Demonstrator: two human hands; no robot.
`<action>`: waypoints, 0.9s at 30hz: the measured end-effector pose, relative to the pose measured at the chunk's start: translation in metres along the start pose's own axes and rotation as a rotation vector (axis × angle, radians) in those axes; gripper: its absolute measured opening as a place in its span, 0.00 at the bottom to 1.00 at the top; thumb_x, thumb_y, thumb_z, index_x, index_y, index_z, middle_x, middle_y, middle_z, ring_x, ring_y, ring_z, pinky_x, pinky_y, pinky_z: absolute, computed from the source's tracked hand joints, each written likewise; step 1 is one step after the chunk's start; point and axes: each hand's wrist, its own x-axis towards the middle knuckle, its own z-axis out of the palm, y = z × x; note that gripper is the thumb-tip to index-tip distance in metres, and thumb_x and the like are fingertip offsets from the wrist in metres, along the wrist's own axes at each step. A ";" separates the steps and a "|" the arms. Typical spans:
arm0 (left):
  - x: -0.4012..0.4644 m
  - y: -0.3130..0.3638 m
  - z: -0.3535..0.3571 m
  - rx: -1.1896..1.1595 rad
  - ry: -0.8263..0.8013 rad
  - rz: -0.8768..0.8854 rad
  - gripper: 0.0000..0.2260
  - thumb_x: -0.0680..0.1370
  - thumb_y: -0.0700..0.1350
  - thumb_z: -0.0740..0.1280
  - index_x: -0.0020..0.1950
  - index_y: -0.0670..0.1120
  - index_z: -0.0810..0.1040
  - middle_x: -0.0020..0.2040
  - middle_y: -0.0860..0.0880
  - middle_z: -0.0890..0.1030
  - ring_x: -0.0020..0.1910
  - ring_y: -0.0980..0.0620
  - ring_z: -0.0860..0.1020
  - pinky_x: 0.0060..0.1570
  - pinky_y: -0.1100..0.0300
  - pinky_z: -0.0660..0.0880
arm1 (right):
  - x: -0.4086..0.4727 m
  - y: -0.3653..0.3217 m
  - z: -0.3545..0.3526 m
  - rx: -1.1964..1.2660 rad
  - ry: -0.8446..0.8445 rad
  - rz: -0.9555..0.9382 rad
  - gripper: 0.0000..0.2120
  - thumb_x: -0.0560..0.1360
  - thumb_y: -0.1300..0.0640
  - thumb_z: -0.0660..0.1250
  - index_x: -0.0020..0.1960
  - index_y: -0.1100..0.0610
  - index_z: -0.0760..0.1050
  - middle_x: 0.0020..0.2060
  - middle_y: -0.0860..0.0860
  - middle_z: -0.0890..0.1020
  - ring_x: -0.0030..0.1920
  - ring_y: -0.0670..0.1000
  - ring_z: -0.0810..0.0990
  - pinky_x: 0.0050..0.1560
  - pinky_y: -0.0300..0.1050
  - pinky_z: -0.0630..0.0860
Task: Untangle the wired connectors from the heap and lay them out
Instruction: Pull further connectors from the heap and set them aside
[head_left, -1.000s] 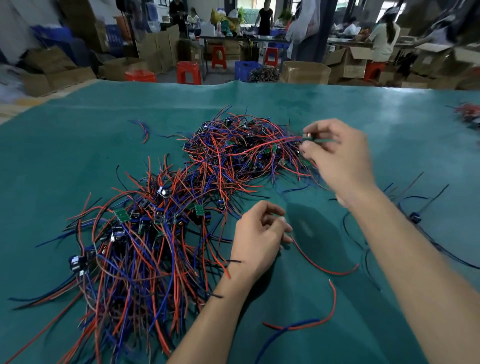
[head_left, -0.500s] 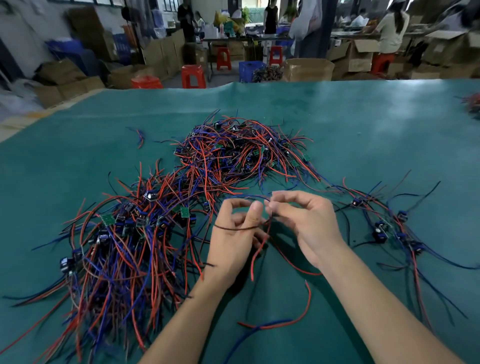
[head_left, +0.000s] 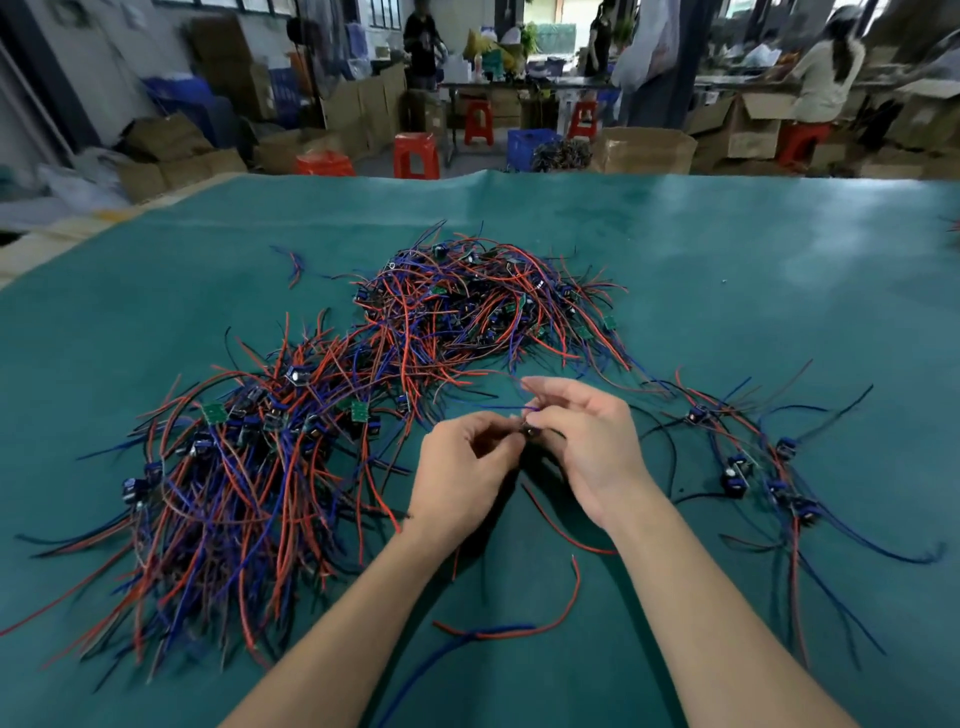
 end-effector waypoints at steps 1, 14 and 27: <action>-0.001 0.000 0.000 0.029 0.025 0.026 0.06 0.76 0.41 0.71 0.42 0.52 0.84 0.35 0.56 0.84 0.34 0.60 0.80 0.42 0.59 0.78 | 0.000 0.001 0.000 -0.021 0.008 -0.009 0.16 0.73 0.77 0.66 0.49 0.60 0.84 0.38 0.53 0.85 0.40 0.48 0.83 0.46 0.41 0.81; -0.002 0.005 0.005 0.196 -0.023 0.078 0.10 0.81 0.49 0.65 0.43 0.46 0.79 0.35 0.48 0.80 0.41 0.43 0.78 0.44 0.47 0.76 | 0.005 -0.003 -0.012 -0.112 0.052 -0.126 0.09 0.73 0.70 0.74 0.40 0.58 0.83 0.36 0.55 0.85 0.36 0.51 0.82 0.40 0.42 0.81; -0.003 0.004 0.007 0.152 -0.040 0.099 0.11 0.81 0.47 0.65 0.39 0.48 0.78 0.25 0.57 0.71 0.26 0.57 0.66 0.30 0.61 0.60 | 0.012 -0.031 -0.053 0.301 0.661 -0.346 0.08 0.77 0.70 0.70 0.41 0.61 0.78 0.34 0.55 0.82 0.32 0.48 0.82 0.41 0.40 0.81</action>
